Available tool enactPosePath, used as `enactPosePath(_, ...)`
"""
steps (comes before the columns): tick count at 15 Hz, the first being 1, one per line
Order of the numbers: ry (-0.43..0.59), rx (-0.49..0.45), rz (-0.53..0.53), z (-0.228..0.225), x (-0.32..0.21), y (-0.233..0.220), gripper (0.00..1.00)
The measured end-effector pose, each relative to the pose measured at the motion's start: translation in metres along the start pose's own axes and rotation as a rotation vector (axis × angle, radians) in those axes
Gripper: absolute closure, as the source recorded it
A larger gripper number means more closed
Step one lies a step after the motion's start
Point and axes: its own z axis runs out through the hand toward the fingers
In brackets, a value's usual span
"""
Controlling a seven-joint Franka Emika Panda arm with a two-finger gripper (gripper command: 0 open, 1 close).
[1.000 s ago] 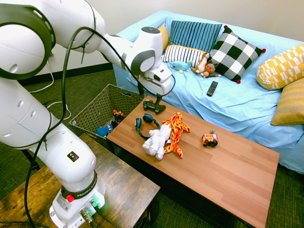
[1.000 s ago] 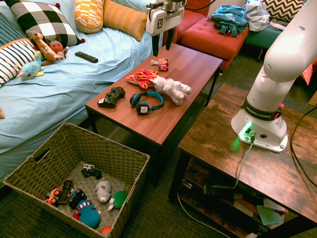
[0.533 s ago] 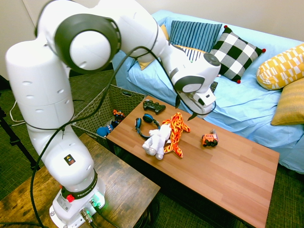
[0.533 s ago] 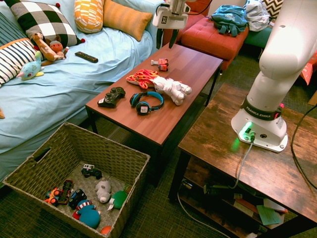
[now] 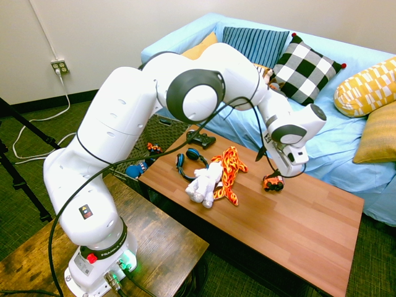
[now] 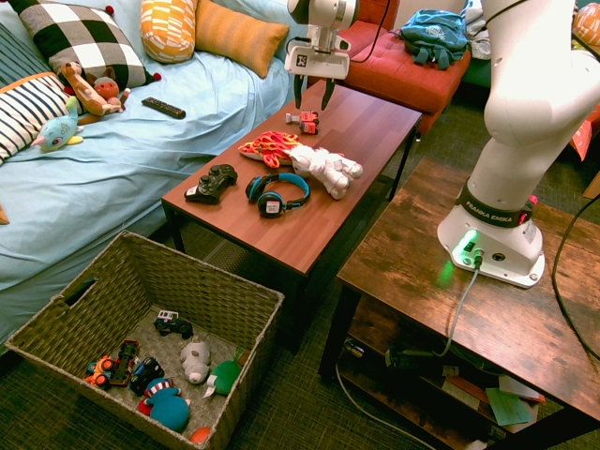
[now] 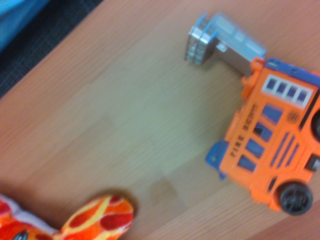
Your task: Put the toy car in the basket
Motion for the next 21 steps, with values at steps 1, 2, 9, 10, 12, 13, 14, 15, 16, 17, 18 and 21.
enactPosePath(1,-0.012,-0.021,0.036,0.004,0.010,-0.005,0.00)
enactPosePath(2,-0.018,-0.045,0.070,0.012,0.020,-0.009,0.00)
enactPosePath(9,0.026,-0.138,0.127,0.073,0.055,-0.051,1.00)
enactPosePath(10,0.034,-0.146,0.121,0.076,0.057,-0.057,1.00)
enactPosePath(12,0.051,-0.148,0.109,0.073,0.060,-0.067,1.00)
enactPosePath(13,0.057,-0.146,0.104,0.070,0.062,-0.069,1.00)
enactPosePath(14,0.061,-0.144,0.100,0.069,0.065,-0.070,1.00)
enactPosePath(15,0.065,-0.145,0.098,0.068,0.067,-0.070,1.00)
enactPosePath(16,0.072,-0.148,0.094,0.068,0.070,-0.070,1.00)
enactPosePath(17,0.079,-0.151,0.089,0.069,0.071,-0.070,1.00)
enactPosePath(18,0.082,-0.155,0.086,0.069,0.070,-0.071,1.00)
enactPosePath(21,0.091,-0.153,0.071,0.066,0.066,-0.077,1.00)
